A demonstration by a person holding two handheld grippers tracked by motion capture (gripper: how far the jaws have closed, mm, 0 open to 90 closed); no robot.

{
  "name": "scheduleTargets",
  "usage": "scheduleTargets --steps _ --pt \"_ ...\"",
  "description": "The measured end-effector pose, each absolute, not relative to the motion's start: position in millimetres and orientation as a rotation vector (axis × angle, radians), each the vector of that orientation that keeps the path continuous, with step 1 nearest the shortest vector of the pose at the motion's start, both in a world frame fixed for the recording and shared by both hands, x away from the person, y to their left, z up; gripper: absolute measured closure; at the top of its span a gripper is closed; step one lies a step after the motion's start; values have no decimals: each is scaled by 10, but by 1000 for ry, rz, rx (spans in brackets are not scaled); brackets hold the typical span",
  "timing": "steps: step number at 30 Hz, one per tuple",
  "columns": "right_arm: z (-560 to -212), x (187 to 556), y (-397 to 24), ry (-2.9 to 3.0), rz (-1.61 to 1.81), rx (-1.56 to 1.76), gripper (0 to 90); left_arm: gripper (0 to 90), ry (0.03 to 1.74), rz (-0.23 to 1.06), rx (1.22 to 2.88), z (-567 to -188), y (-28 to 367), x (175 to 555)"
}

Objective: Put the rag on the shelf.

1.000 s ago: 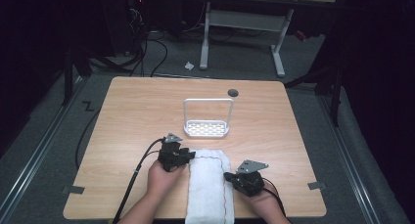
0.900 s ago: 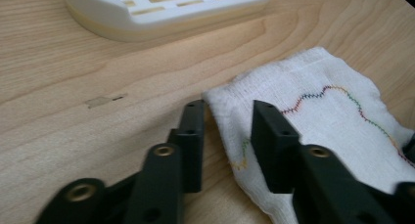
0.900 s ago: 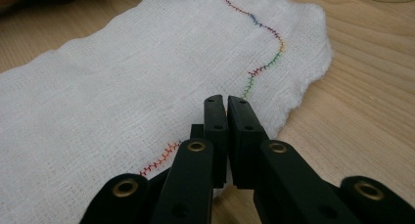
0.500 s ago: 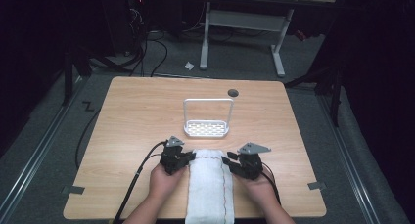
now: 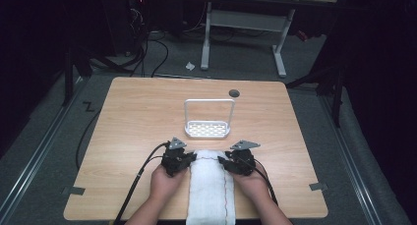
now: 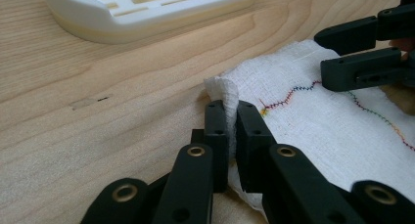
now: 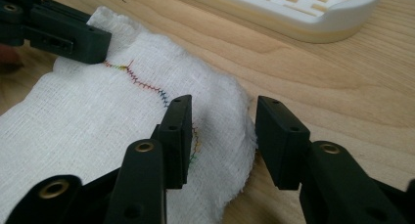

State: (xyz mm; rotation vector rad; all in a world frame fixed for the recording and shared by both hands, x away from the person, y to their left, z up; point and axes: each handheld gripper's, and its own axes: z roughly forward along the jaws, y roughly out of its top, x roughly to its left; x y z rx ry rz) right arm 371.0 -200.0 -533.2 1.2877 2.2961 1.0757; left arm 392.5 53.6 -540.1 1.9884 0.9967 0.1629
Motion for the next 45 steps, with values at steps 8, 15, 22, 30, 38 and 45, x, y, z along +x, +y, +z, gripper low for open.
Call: scheduleTargets --steps 8,15,22,30,38,45 --pt "-5344 3690 -1977 2326 1108 1266 785 845 994 167 1991 -5400 533 3921" --pt "-5348 3670 -1949 2326 1102 1227 834 848 986 180 1992 -5396 533 3905" --pt "-5278 3633 -1971 2278 1163 1232 836 853 962 190 1942 -5380 583 3862" --pt "-5223 3597 -2003 2247 1255 1237 836 861 964 182 1885 -5266 649 3811" --pt "-5097 3536 -2027 2191 1316 1208 836 861 917 221 1838 -5066 647 3708" --pt "-4848 3443 -2039 2124 1366 1131 835 861 872 258 1771 -4818 653 3629"
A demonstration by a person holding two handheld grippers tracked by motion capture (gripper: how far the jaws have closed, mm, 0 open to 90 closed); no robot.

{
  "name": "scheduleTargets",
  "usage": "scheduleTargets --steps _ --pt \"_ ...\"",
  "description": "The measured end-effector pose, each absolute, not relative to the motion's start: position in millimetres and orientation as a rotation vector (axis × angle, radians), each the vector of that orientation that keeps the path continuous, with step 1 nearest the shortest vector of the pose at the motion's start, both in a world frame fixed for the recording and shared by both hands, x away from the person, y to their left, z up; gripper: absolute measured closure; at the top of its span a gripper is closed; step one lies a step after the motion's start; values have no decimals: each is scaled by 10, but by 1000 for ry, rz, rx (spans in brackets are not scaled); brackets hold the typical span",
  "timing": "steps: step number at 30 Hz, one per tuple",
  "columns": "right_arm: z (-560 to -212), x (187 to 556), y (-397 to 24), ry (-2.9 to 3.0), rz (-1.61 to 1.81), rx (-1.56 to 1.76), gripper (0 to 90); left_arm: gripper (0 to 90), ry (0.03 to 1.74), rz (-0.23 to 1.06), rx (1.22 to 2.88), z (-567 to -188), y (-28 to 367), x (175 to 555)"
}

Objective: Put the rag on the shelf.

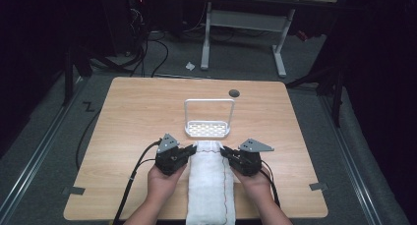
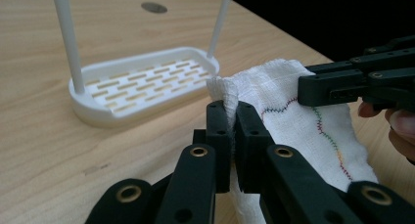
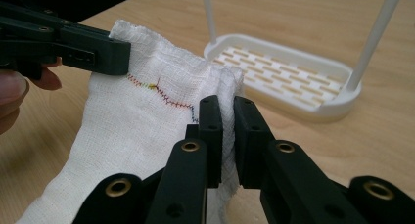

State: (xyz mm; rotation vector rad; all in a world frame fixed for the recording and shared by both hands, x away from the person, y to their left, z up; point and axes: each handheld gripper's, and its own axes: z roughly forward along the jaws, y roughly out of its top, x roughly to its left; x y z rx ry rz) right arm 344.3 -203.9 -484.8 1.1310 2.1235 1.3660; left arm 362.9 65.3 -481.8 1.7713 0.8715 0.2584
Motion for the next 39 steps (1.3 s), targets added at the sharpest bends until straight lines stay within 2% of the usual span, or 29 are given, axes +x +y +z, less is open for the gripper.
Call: scheduleTargets --steps 16,26,39 --pt "-4324 3421 -2138 1958 1476 1067 833 861 759 340 1690 -4269 604 3564" --pt "-3886 3471 -2093 1877 1496 997 834 863 702 403 1637 -3877 596 3607" --pt "-3528 3571 -2013 1808 1525 935 834 864 665 483 1578 -3464 693 3726"
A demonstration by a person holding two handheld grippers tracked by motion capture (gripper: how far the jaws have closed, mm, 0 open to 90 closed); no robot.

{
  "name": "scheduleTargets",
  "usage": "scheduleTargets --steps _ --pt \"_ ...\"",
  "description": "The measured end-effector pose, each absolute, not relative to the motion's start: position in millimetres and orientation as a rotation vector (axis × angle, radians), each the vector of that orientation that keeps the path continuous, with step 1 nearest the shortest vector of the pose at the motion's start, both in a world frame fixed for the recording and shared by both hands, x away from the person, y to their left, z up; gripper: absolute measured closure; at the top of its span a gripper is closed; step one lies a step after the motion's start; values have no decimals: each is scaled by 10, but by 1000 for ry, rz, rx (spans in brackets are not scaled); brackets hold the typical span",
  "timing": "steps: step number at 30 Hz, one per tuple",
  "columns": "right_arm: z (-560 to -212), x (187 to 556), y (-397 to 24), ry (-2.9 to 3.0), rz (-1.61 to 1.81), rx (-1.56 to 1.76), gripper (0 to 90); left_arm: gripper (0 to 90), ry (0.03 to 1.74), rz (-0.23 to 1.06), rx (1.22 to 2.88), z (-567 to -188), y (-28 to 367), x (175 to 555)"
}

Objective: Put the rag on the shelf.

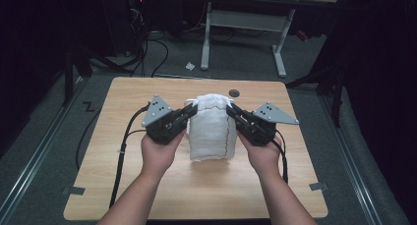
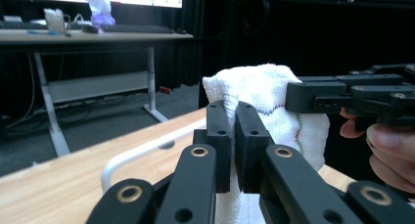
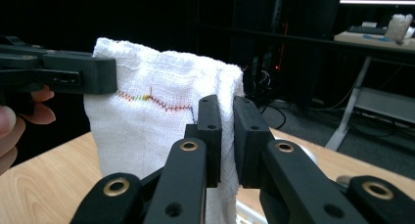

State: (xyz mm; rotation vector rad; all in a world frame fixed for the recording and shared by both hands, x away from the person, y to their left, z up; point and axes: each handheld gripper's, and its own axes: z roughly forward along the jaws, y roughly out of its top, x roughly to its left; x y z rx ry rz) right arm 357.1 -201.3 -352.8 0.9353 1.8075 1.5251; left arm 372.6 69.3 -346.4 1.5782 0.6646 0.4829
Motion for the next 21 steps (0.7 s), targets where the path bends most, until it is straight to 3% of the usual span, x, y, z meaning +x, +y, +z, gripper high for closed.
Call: scheduleTargets --steps 21 --pt "-3110 3710 -2069 1761 1542 927 835 864 605 503 1608 -3041 659 3928"
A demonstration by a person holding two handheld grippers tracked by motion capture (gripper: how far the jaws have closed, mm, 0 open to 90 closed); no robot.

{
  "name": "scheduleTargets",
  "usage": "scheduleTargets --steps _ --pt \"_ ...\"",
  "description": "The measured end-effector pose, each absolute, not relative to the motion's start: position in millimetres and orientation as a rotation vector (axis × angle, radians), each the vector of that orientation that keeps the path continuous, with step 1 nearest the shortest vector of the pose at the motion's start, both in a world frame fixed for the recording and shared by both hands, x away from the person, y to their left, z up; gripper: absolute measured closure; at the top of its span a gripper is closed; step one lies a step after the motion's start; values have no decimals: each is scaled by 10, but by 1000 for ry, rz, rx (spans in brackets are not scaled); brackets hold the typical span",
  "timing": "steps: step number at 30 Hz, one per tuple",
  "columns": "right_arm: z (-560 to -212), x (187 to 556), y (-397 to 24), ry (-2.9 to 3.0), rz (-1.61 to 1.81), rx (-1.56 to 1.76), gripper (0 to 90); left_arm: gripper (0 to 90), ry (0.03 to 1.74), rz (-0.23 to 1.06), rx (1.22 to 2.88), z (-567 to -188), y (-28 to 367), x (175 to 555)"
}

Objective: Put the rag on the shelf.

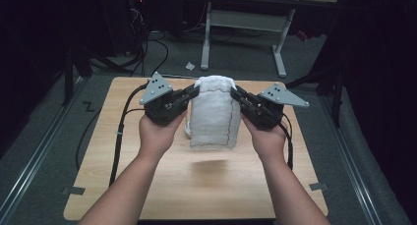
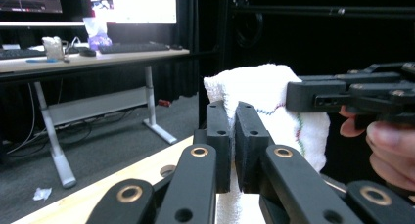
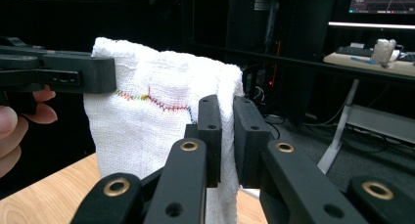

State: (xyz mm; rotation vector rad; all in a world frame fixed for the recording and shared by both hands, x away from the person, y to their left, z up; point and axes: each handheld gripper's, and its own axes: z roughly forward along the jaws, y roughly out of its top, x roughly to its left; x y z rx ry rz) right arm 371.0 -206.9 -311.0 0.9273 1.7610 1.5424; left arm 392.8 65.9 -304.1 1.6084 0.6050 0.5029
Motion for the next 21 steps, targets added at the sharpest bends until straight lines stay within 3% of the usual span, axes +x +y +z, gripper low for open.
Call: scheduleTargets --steps 16,21 --pt "-3001 3985 -2030 1746 1520 945 835 864 613 556 1631 -2896 672 4245" --pt "-2979 4112 -2012 1734 1535 960 835 865 634 513 1604 -2858 718 4410"
